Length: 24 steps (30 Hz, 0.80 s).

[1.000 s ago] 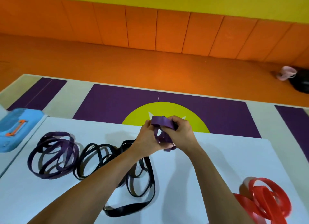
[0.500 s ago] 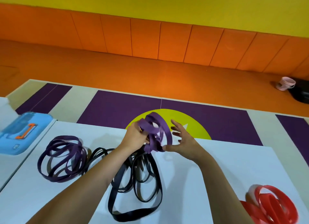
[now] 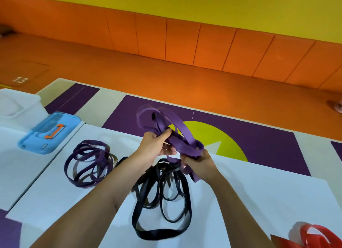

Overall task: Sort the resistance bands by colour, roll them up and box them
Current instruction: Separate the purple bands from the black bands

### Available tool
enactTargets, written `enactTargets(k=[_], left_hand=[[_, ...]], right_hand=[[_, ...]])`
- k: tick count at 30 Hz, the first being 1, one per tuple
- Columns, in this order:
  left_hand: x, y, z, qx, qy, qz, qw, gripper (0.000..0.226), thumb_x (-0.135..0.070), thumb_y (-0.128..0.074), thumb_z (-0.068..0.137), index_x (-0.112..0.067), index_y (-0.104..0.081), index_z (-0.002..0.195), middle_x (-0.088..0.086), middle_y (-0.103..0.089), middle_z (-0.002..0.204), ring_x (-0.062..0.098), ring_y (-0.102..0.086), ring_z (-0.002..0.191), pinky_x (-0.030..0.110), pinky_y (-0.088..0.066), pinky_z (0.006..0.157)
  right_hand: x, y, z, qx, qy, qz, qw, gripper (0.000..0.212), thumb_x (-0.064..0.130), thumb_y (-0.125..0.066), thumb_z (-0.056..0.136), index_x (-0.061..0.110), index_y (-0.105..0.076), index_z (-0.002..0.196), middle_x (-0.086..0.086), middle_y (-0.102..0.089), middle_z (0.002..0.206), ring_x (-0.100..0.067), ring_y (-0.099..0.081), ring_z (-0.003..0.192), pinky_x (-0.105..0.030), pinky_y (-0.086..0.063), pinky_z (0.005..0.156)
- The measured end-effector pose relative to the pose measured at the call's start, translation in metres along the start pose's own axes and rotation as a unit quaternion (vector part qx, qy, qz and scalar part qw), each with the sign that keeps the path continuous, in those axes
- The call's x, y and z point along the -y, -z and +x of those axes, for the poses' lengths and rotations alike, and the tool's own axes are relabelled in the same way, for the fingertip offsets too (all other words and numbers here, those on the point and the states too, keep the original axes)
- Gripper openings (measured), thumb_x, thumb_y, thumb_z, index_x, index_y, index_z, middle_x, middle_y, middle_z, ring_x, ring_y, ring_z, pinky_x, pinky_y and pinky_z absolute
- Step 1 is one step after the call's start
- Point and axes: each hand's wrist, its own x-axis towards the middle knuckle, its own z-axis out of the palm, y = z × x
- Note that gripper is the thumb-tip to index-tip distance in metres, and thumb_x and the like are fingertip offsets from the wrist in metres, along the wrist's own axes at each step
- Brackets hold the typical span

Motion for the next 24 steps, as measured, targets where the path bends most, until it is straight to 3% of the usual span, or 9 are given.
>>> enactTargets(k=[3,6,9,13,19,24], left_hand=[[0.009,0.026,-0.002,-0.054,0.028,-0.02,0.998,0.021,-0.016,-0.065,0.098,0.005,-0.067,0.102,0.016,-0.063,0.08,0.021,-0.056,0.048,0.032,-0.059,0.052],[0.02,0.051,-0.009,-0.094,0.082,-0.104,0.987,0.01,-0.015,-0.068,0.096,-0.005,-0.067,0.094,0.007,-0.062,0.077,0.019,-0.052,0.052,0.031,-0.058,0.054],[0.029,0.081,-0.018,-0.153,0.113,-0.186,0.964,0.011,-0.014,-0.069,0.095,-0.005,-0.064,0.098,0.008,-0.061,0.079,0.021,-0.051,0.058,0.032,-0.055,0.055],[0.037,0.132,-0.033,-0.222,0.119,-0.25,0.935,0.018,-0.016,-0.073,0.092,-0.004,-0.063,0.102,0.008,-0.06,0.069,0.017,-0.055,0.05,0.029,-0.055,0.05],[0.035,0.199,-0.057,-0.253,0.085,-0.335,0.904,0.016,-0.026,-0.069,0.095,-0.01,-0.069,0.095,0.009,-0.066,0.083,0.018,-0.054,0.064,0.023,-0.052,0.047],[0.026,0.24,-0.063,-0.266,0.088,-0.39,0.877,0.036,-0.045,-0.059,0.098,-0.01,-0.066,0.1,0.006,-0.067,0.087,0.016,-0.052,0.055,0.025,-0.052,0.054]], right_hand=[[0.009,-0.007,0.008,-0.007,0.034,-0.068,0.997,0.01,0.014,-0.073,0.084,0.022,-0.068,0.081,0.005,-0.06,0.058,-0.017,-0.049,0.053,-0.034,-0.045,0.06],[0.028,-0.024,0.018,-0.007,0.104,-0.139,0.985,0.021,0.008,-0.07,0.083,0.029,-0.067,0.085,0.016,-0.061,0.065,-0.005,-0.051,0.061,-0.024,-0.044,0.061],[0.051,-0.057,0.028,0.018,0.15,-0.19,0.97,0.027,0.002,-0.067,0.081,0.027,-0.067,0.087,0.021,-0.062,0.068,-0.001,-0.054,0.065,-0.012,-0.039,0.058],[0.077,-0.114,0.04,0.09,0.208,-0.262,0.938,0.028,0.007,-0.064,0.078,0.03,-0.066,0.094,0.01,-0.07,0.08,-0.018,-0.064,0.079,-0.033,-0.05,0.069],[0.112,-0.208,0.053,0.159,0.33,-0.364,0.856,0.021,0.009,-0.061,0.086,0.028,-0.064,0.096,0.005,-0.067,0.091,-0.027,-0.06,0.093,-0.046,-0.04,0.093],[0.151,-0.281,0.064,0.197,0.423,-0.4,0.788,0.024,0.004,-0.061,0.088,0.023,-0.067,0.102,0.003,-0.063,0.093,-0.029,-0.056,0.094,-0.041,-0.034,0.083]])
